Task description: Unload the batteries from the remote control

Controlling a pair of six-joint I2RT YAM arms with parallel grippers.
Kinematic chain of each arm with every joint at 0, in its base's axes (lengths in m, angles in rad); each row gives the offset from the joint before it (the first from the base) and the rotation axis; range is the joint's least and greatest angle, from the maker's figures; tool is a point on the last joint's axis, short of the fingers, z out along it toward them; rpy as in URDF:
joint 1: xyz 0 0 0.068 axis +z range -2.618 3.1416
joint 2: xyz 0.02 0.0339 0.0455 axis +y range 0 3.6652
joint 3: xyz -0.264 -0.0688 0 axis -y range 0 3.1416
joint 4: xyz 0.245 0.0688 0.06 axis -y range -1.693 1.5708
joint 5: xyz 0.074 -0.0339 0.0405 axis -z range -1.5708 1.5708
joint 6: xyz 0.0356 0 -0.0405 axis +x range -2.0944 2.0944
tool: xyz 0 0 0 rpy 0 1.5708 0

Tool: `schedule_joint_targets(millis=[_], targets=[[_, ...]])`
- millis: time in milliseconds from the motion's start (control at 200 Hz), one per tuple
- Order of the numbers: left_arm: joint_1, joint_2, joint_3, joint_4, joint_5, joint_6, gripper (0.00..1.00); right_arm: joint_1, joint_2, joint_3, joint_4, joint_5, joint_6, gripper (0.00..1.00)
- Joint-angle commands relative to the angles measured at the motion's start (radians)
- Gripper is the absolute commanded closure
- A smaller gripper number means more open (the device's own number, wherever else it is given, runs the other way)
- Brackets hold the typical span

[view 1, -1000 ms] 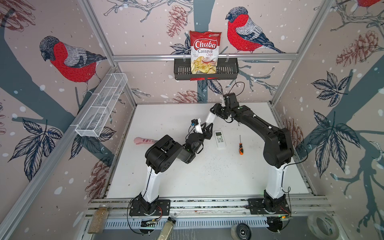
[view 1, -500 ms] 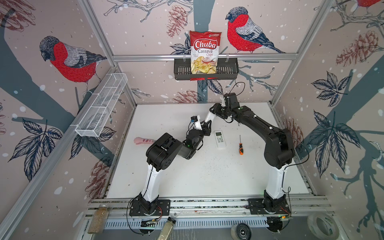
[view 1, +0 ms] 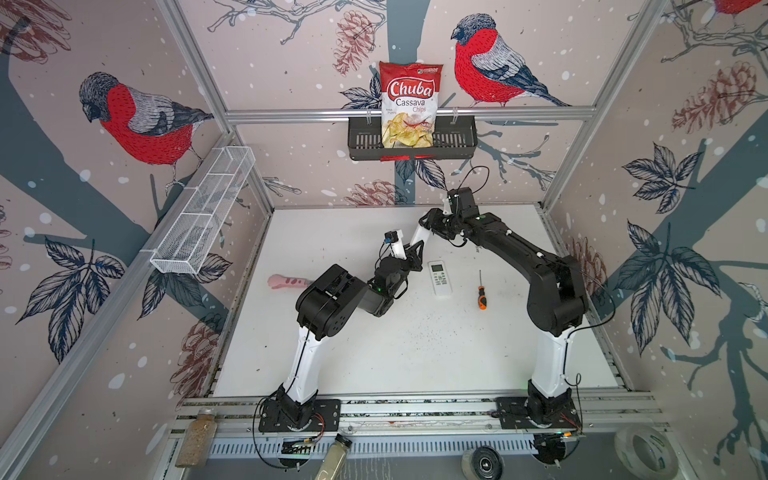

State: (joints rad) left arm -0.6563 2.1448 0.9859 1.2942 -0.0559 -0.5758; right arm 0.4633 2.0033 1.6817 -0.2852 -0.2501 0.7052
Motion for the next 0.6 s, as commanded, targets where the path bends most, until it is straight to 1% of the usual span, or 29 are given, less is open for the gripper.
schedule_joint_targets(millis=[0,390,495,595], targets=[[0.0,0.003,-0.005,0.032,0.017,-0.005,0.71,-0.007,-0.011,-0.004,0.043,-0.021,-0.009,0.71],[-0.003,-0.014,-0.041,0.052,0.044,-0.002,0.74,-0.024,-0.011,-0.014,0.06,-0.064,-0.013,0.72],[-0.006,-0.019,-0.054,0.066,0.041,-0.001,0.74,-0.027,-0.012,-0.016,0.063,-0.066,-0.011,0.72],[-0.008,-0.022,-0.061,0.068,0.042,-0.001,0.71,-0.029,-0.013,-0.017,0.064,-0.067,-0.01,0.73]])
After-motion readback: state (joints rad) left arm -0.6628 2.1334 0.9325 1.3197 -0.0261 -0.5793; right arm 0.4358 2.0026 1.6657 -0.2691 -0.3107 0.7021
